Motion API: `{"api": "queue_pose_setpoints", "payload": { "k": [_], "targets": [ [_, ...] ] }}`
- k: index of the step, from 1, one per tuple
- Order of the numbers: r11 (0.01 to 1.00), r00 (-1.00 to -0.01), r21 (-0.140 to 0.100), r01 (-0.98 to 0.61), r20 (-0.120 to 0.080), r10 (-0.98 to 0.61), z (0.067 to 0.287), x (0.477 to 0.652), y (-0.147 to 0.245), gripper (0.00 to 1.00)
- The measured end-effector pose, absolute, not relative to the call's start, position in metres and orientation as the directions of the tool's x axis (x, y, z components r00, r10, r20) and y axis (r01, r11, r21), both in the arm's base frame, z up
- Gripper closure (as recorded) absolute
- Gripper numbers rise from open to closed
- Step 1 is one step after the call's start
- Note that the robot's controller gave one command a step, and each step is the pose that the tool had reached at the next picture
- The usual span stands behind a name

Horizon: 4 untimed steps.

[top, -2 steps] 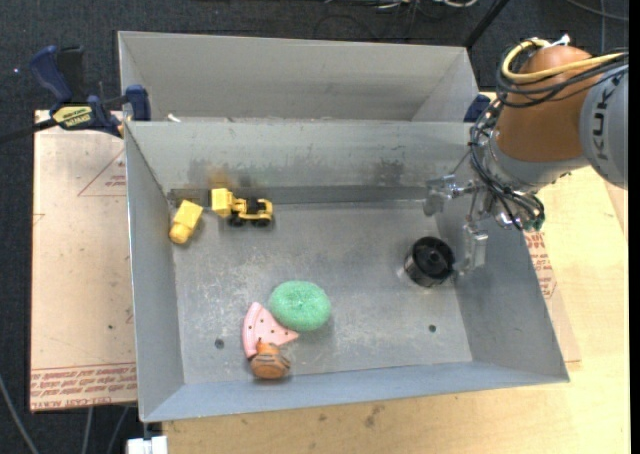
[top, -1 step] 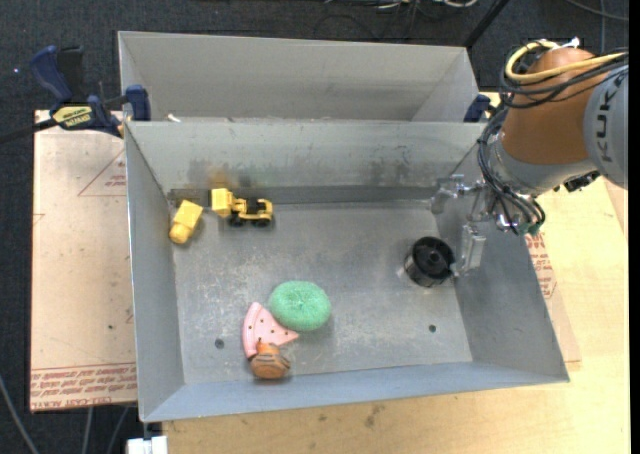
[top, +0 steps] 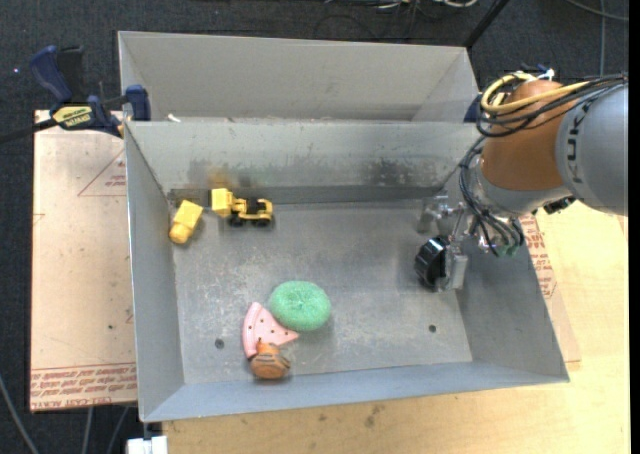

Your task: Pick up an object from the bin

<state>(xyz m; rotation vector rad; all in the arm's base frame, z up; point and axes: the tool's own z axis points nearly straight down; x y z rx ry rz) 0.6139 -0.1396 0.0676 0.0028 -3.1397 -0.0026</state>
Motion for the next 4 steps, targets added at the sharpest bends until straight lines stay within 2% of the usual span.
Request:
{"api": "queue_pose_setpoints", "payload": {
  "k": [1,3,4],
  "targets": [
    [1.000,-1.000,0.000,-0.011,-0.005,-0.011,0.071,0.606,-0.132,1.00],
    [1.000,-1.000,0.001,-0.011,0.001,-0.011,0.075,0.605,-0.132,1.00],
    [1.000,-1.000,0.003,-0.011,0.008,-0.011,0.095,0.603,-0.131,1.00]
  ]
}}
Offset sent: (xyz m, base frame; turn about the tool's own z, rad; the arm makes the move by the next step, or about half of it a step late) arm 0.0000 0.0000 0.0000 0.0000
